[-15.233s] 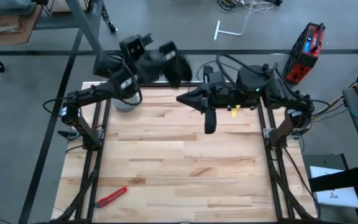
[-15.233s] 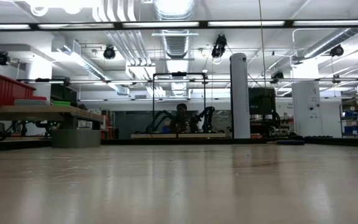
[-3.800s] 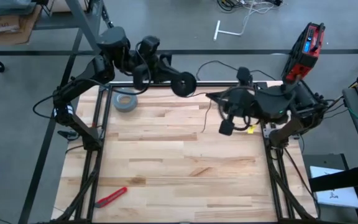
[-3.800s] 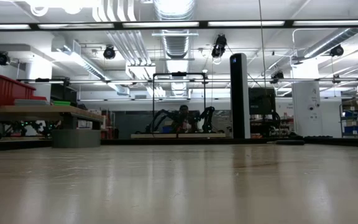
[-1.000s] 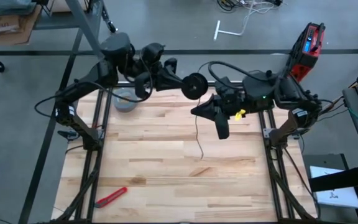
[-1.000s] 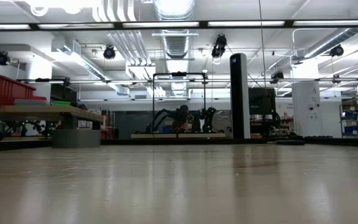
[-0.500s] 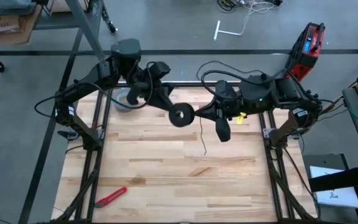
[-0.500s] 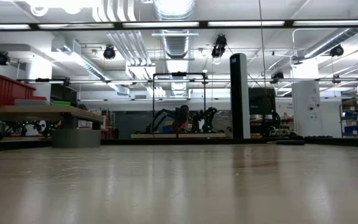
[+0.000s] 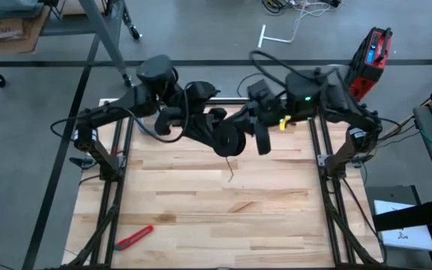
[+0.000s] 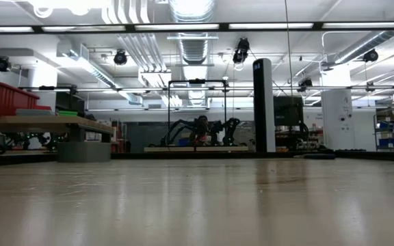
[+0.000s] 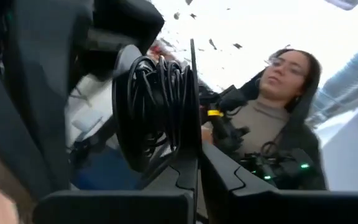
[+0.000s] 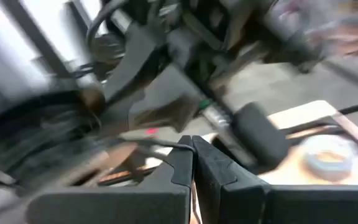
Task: Coil cords
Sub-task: Coil the black wire on the black spool
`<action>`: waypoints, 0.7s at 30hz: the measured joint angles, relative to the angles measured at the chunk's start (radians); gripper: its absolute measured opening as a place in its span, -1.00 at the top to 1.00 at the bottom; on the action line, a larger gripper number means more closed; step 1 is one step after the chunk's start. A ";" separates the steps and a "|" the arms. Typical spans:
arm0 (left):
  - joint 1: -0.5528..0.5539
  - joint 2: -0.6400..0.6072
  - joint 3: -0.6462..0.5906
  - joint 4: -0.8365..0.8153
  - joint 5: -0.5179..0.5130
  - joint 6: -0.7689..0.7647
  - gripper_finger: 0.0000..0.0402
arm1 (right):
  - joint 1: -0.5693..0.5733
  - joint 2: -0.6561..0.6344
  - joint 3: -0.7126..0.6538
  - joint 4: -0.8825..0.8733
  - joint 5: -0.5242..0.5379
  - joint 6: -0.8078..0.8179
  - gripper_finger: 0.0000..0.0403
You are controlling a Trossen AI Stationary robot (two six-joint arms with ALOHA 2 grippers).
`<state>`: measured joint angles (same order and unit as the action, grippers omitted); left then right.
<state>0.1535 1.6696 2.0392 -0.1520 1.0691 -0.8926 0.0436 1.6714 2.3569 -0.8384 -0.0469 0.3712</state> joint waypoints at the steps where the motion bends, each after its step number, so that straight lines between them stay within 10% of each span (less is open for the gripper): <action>1: -0.006 0.008 0.000 0.051 0.004 -0.013 1.00 | -0.003 0.013 0.000 0.019 -0.038 0.006 1.00; 21: -0.013 0.005 0.000 0.568 0.017 0.085 1.00 | -0.010 -0.007 -0.001 0.156 -0.291 0.012 0.31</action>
<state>0.1402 1.6749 2.0396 0.4159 1.0862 -0.8073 0.0338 1.6646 2.3558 -0.6828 -0.3383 0.3828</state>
